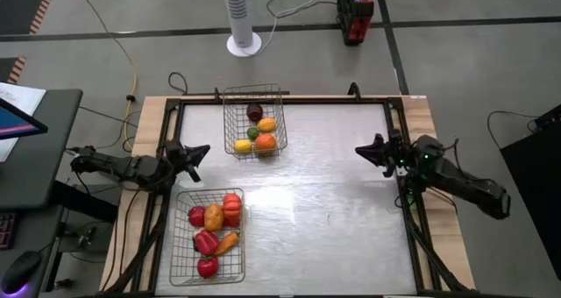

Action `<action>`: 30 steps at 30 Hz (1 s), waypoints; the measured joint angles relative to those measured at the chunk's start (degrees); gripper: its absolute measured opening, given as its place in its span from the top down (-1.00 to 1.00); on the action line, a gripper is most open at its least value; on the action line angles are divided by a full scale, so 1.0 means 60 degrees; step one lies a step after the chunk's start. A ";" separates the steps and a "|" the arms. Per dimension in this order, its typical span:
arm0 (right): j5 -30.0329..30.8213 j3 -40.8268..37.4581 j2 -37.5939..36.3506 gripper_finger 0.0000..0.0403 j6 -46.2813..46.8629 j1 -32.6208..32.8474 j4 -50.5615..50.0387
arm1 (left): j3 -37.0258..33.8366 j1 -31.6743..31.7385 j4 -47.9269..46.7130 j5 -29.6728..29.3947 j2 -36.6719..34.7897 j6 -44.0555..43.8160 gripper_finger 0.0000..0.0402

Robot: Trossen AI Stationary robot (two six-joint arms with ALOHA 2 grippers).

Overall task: Sort produce into baskets
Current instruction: Return to Home Position

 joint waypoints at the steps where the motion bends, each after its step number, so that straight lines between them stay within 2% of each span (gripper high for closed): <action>1: -0.0005 0.0012 -0.0024 0.63 -0.0034 -0.0061 -0.0278 | 0.0000 0.0000 0.0000 0.0030 0.0000 0.0213 1.00; 5: -0.0084 0.0010 0.0028 0.63 -0.0023 -0.0117 -0.0848 | 0.0000 0.0002 0.0001 0.0178 0.0009 0.0919 1.00; 12: 0.0615 0.0015 -0.0004 0.63 0.0359 -0.0117 -0.1466 | 0.0000 0.0000 0.0004 0.0326 0.0015 0.1821 1.00; 16: 0.1137 0.0012 -0.0005 0.63 0.0546 -0.0117 -0.1886 | 0.0000 0.0000 0.0004 0.0326 0.0015 0.1914 1.00; 30: 0.1139 0.0042 -0.0004 0.63 0.0563 -0.0117 -0.2362 | 0.0000 0.0000 0.0004 0.0322 0.0015 0.1914 1.00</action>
